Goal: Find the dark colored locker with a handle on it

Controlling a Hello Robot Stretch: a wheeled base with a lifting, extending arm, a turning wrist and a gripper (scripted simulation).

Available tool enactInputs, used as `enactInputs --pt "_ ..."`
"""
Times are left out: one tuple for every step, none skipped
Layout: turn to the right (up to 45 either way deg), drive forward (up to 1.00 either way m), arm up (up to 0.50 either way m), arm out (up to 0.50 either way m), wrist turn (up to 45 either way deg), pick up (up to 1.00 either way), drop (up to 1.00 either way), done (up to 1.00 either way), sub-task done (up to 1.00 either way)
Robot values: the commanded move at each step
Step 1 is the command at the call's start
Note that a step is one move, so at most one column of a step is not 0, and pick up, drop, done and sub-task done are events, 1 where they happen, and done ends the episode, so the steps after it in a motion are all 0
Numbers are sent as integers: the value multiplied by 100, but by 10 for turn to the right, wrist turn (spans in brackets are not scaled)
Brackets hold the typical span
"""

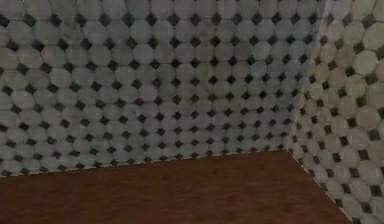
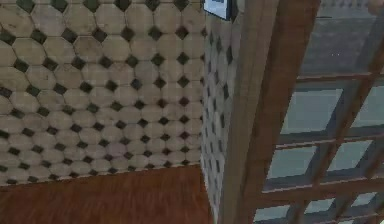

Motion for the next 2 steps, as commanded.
enactInputs --pt "0 30 0 0 0 0 0 0 0" --pt "-450 0 0 0 0 0 0 0 0"
